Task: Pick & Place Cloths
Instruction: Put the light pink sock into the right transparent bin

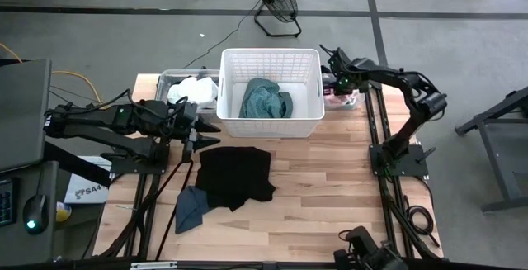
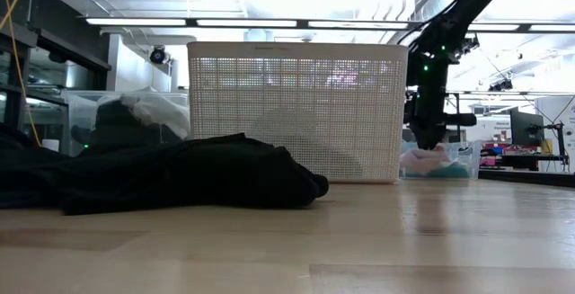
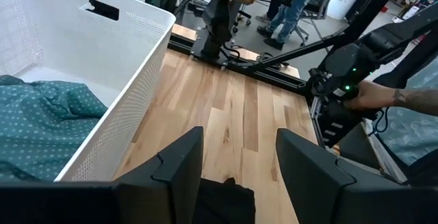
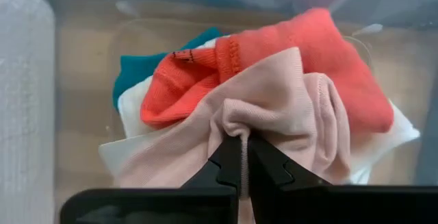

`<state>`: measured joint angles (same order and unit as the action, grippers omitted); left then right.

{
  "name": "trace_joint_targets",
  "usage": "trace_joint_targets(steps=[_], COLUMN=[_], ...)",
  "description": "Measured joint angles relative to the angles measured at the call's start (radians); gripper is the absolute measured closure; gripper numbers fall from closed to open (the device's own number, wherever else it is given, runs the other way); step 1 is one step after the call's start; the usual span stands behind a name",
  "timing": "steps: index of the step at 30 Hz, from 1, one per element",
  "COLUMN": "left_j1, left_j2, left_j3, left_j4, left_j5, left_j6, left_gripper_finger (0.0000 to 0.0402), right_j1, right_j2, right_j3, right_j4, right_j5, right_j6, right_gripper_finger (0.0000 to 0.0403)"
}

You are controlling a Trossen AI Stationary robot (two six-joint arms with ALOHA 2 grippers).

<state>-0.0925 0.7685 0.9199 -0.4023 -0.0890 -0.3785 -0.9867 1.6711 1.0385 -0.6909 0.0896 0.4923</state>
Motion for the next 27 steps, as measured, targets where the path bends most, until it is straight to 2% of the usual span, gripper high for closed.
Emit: trace_joint_targets(steps=[15,19,27], left_j1=[0.0,0.0,0.0], left_j2=[0.0,0.0,0.0], left_j3=[0.0,0.001,0.001], left_j4=[-0.016,-0.016,-0.019], left_j5=[-0.001,-0.001,-0.001], left_j6=[-0.02,-0.02,-0.02], left_gripper_finger=[0.022,0.022,0.022], right_j1=[-0.029,-0.028,-0.029], right_j2=[0.028,0.0,-0.088], right_j3=[0.001,-0.001,-0.001], right_j4=[0.017,0.014,0.009], right_j5=[-0.045,-0.061,-0.049], right_j6=[0.02,0.009,0.008], right_gripper_finger=[0.0392,0.035,0.0221])
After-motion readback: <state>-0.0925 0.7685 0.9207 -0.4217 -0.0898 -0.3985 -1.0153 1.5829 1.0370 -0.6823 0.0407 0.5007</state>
